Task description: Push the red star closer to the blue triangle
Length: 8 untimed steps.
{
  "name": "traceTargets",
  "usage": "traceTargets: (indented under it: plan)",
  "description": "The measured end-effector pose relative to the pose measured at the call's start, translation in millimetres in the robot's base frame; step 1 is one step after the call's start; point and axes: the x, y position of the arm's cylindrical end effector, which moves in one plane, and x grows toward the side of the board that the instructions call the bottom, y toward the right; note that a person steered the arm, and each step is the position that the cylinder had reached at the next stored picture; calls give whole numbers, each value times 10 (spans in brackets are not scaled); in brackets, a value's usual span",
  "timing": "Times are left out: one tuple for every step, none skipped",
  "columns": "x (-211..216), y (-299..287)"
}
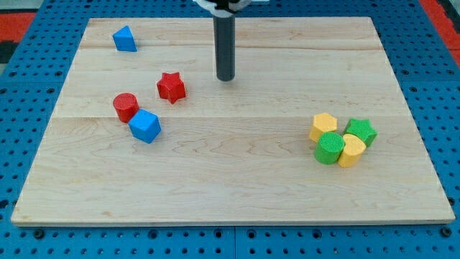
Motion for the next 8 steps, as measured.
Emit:
traceTargets:
  plan:
    - [264, -112]
    - [297, -405]
    - [292, -852]
    - [275, -1145]
    - [183, -1214]
    - [64, -1162]
    - [-34, -1085]
    - [-122, -1006]
